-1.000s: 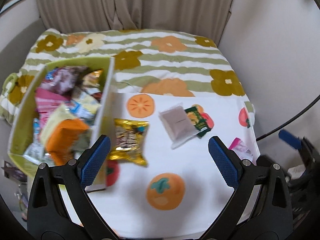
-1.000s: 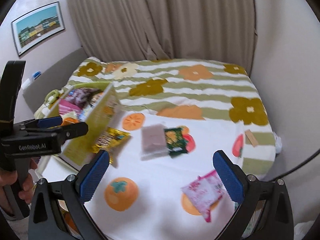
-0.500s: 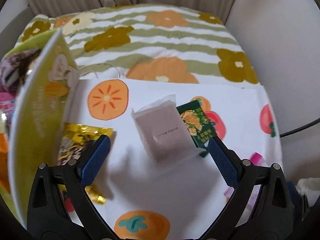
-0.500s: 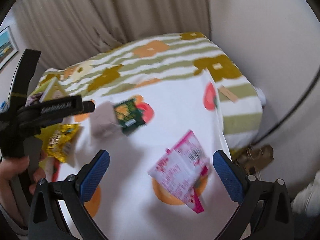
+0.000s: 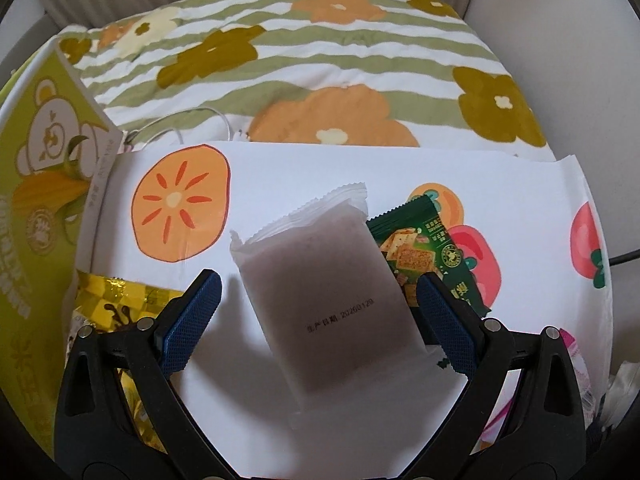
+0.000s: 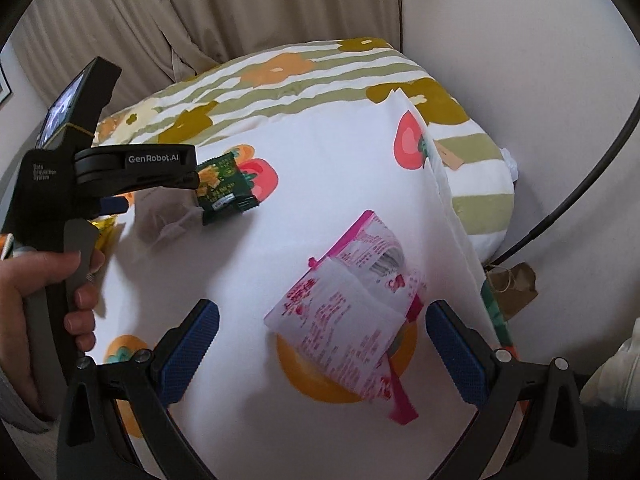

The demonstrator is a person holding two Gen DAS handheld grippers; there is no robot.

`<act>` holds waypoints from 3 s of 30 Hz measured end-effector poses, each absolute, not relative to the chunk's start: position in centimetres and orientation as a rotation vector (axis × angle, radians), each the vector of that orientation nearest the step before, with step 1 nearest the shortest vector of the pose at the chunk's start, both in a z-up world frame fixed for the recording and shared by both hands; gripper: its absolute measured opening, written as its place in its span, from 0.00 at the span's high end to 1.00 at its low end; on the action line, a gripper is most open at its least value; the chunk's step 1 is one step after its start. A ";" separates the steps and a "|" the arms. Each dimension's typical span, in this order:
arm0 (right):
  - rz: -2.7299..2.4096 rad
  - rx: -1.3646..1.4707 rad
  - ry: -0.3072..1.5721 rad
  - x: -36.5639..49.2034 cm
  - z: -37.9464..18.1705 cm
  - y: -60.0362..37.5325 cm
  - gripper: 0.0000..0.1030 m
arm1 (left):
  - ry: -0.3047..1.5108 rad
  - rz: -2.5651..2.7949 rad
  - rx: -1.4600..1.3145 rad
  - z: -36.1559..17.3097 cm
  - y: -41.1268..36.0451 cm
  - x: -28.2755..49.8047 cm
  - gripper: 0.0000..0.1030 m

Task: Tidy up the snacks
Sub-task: 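Grasp the grey square packet with the left tool while the right tool grasps the pink-white bag, then carry both packets into the green box and open both tools to drop them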

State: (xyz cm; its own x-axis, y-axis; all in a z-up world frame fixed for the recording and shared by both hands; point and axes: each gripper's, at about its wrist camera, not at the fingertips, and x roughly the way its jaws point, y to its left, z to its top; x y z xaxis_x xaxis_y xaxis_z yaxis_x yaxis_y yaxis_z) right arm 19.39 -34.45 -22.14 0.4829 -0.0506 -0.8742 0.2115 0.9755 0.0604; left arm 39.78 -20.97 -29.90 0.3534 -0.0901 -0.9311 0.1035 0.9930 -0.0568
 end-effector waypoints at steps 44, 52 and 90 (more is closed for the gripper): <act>-0.044 0.003 1.021 20.2 -20.3 -33.1 0.66 | 1.143 -0.300 -0.006 -24.0 -18.8 33.7 0.33; 0.051 -0.010 0.925 19.7 -15.1 -31.4 0.67 | 1.042 -0.286 -0.075 -17.2 -15.9 30.0 0.33; 0.381 0.176 0.864 27.0 -7.9 -4.0 0.71 | 1.025 -0.145 -0.073 -15.4 17.7 28.3 0.01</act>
